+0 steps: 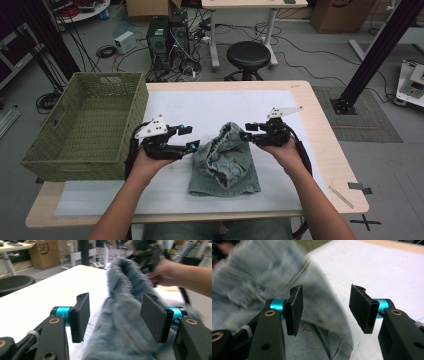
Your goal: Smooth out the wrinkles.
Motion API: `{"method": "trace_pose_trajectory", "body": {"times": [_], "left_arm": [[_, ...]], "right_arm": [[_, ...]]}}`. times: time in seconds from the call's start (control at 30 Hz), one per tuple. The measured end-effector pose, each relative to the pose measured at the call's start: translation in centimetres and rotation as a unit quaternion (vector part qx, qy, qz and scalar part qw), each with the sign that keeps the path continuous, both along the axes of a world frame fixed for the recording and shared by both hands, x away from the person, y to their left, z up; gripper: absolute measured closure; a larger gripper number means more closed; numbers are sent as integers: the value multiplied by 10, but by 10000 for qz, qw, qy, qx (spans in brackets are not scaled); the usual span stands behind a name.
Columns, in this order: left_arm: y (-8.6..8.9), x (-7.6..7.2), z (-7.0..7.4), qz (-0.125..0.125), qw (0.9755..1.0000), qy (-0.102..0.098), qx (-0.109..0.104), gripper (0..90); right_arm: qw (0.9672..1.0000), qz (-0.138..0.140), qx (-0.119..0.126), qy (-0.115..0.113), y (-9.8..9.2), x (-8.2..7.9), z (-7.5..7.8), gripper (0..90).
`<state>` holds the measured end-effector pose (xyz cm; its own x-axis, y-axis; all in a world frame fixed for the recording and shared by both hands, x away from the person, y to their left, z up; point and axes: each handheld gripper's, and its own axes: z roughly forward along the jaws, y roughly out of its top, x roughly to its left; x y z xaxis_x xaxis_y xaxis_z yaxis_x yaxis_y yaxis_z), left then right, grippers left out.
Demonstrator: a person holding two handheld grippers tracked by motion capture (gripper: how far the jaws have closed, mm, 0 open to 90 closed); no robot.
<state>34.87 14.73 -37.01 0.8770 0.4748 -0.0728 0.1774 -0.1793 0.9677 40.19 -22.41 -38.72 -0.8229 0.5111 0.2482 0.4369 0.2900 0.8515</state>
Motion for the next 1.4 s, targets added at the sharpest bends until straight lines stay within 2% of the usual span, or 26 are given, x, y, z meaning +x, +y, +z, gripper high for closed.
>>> {"method": "trace_pose_trajectory", "body": {"times": [0.07,0.13,0.27,0.43,0.5,0.57,0.63,0.73,0.8,0.87,0.9,1.0,1.07,1.17,1.23,1.33,1.4], "left_arm": [[-5,7,-4,120,9999,82,-1,403],[-9,11,-6,127,9998,142,-24,403],[-15,14,-10,70,9998,152,82,403],[-19,13,-17,-40,9993,314,220,398],[-23,11,-23,-159,9985,409,334,398],[-26,8,-29,-270,9973,487,469,395],[-28,4,-34,-397,9951,565,701,395],[-28,-4,-42,-592,9903,729,1023,393],[-28,-8,-48,-647,9879,802,1159,388],[-27,-11,-52,-633,9864,850,1258,387],[-26,-11,-54,-616,9864,874,1249,387],[-22,-11,-63,-602,9833,1059,1354,387],[-19,-10,-67,-591,9840,1160,1214,385],[-18,-10,-63,-581,9849,1084,1218,369],[-18,-9,-57,-568,9866,1046,1113,341],[-16,-7,-46,-463,9913,892,851,304],[-16,-4,-40,-393,9930,813,764,292]], "right_arm": [[9999,-58,105,-75,-5,-3,3,457],[9996,-129,205,-114,-11,-4,7,457],[9996,-194,153,-129,-10,-2,8,446],[9999,134,-44,-74,10,-8,1,434],[9995,277,-160,-4,17,-13,-4,429],[9988,407,-256,34,22,-21,-9,429],[9980,502,-364,87,24,-31,-15,428],[9963,552,-653,88,26,-45,-27,418],[9958,531,-745,57,25,-53,-35,413],[9959,499,-753,-37,23,-58,-41,410],[9960,473,-757,-44,22,-60,-42,410],[9959,457,-774,-23,20,-61,-47,409],[9963,433,-742,-16,20,-62,-49,409],[9962,428,-756,-59,20,-62,-49,408],[9966,403,-721,-72,19,-62,-46,383],[9975,265,-641,-165,12,-60,-38,348],[9982,130,-539,-209,5,-57,-32,337]]}}
